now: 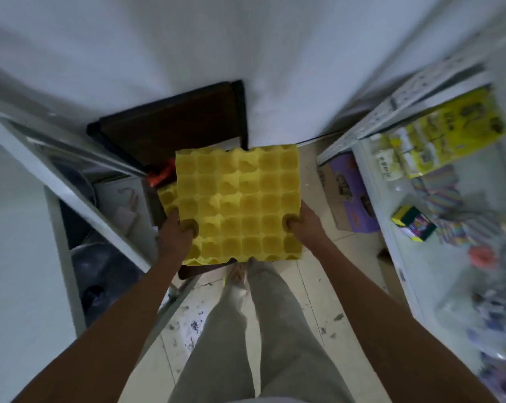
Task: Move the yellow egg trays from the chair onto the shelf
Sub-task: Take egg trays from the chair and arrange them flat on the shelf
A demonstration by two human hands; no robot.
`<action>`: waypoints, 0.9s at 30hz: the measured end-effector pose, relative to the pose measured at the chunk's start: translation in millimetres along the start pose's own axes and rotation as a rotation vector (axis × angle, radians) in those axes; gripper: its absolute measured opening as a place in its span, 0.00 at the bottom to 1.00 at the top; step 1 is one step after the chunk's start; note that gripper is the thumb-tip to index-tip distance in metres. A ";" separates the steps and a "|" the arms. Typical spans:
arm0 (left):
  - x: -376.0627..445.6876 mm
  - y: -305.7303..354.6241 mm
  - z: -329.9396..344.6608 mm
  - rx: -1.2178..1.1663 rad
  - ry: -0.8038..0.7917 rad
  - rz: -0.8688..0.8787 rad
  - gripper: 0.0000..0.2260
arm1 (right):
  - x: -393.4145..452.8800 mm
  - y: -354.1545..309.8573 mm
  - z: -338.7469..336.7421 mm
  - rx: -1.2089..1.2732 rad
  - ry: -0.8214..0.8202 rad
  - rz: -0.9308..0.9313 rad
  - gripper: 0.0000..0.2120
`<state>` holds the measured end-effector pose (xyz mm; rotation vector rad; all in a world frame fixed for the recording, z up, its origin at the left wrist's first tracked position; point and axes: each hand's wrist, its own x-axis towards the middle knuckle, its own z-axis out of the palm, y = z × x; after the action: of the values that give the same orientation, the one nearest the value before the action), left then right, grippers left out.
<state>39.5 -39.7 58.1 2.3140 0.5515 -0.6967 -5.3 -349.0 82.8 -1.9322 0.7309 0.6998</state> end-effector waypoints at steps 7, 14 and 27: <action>-64.1 49.1 40.2 0.126 -0.153 0.274 0.23 | -125.3 94.9 -27.5 0.106 0.254 0.163 0.29; -185.9 97.8 91.1 0.317 -0.271 0.604 0.18 | -272.9 182.9 -35.4 0.242 0.536 0.413 0.26; -414.9 132.3 117.7 0.467 -0.530 0.936 0.12 | -532.0 302.3 -22.7 0.671 0.792 0.318 0.23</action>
<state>-247.1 -295.3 294.7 2.2732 -0.9668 -0.9412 -573.9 -380.6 307.7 -1.4264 1.5496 -0.1877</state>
